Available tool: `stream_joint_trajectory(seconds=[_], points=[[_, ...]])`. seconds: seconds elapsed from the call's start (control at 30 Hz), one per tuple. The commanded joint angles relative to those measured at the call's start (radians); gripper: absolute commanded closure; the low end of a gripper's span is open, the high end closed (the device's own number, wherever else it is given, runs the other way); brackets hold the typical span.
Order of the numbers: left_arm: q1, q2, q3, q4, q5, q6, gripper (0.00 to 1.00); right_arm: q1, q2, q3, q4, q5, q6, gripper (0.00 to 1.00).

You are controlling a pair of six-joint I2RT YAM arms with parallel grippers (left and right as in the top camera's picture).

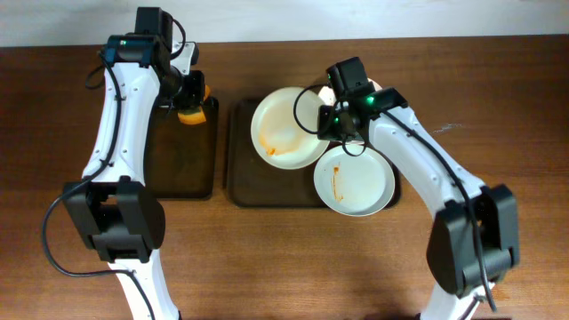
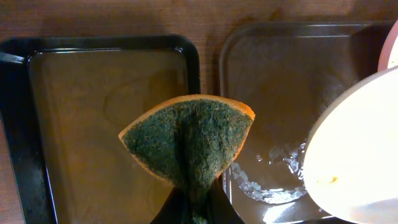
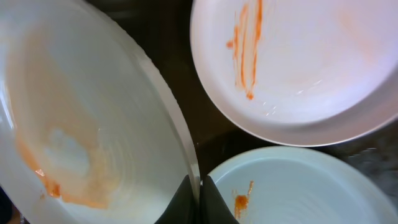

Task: Clean dirty plates on tray and stack at the side

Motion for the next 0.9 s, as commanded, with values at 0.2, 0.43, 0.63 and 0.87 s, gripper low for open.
stream_joint_trajectory(seconds=[0.2, 0.43, 0.63, 0.87], points=[[0.001, -0.010, 0.008, 0.023, -0.009, -0.010, 1.00, 0.353, -0.060, 0.021, -0.022, 0.929, 0.010, 0.96], [0.001, -0.010, 0.008, 0.022, -0.009, -0.011, 1.00, 0.487, -0.060, 0.021, 0.068, 1.395, 0.044, 0.96], [0.001, -0.010, 0.008, 0.021, -0.009, -0.010, 1.00, 0.428, -0.060, 0.019, 0.019, 1.001, 0.202, 0.96], [0.000, -0.008, 0.007, 0.022, 0.033, -0.011, 1.00, 0.062, 0.027, -0.097, 0.104, 0.060, 0.302, 0.96]])
